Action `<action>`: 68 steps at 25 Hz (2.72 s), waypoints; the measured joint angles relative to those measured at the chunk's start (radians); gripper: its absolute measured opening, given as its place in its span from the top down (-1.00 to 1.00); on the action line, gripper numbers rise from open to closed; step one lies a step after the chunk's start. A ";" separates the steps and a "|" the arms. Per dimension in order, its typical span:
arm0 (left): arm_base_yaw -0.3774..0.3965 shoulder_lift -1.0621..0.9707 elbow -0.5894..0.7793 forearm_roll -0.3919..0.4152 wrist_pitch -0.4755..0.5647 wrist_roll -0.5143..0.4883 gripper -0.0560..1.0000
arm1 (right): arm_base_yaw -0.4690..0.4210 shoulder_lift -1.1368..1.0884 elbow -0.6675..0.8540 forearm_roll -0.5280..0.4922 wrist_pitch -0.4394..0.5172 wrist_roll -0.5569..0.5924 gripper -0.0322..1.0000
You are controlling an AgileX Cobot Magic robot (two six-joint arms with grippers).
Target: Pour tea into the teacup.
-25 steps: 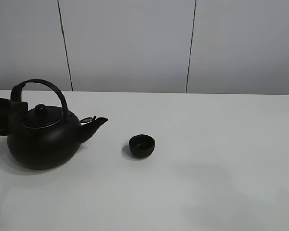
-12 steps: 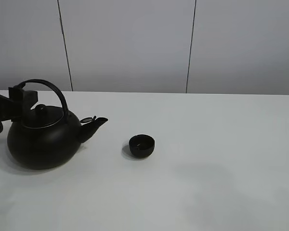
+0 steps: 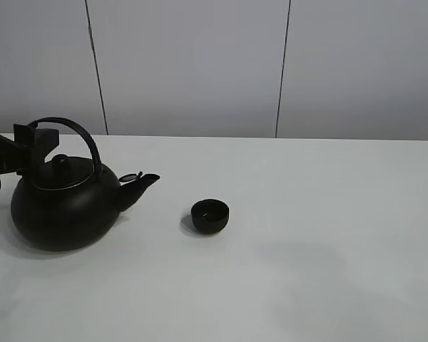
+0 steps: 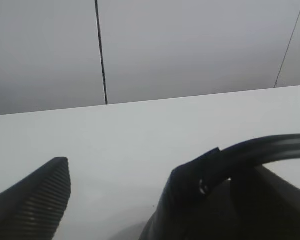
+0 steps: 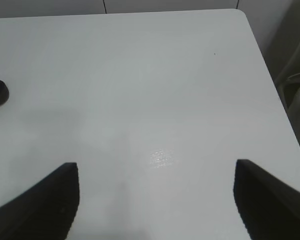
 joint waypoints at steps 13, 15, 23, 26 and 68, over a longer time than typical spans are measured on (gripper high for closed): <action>0.000 0.000 0.000 0.030 0.019 0.000 -0.03 | 0.000 0.000 0.000 0.000 -0.001 0.000 -0.18; 0.000 0.000 0.000 0.039 0.030 0.000 -0.02 | 0.000 0.000 0.000 0.000 -0.001 0.000 -0.18; 0.000 0.000 0.000 0.050 0.057 -0.001 0.01 | 0.000 0.000 0.000 0.000 -0.001 0.000 -0.18; 0.000 0.000 0.000 0.051 0.064 -0.001 0.17 | 0.000 0.000 0.000 0.000 -0.001 0.000 -0.18; -0.068 -0.081 -0.134 0.158 0.285 0.011 0.67 | 0.000 0.000 0.000 0.000 -0.001 0.000 -0.18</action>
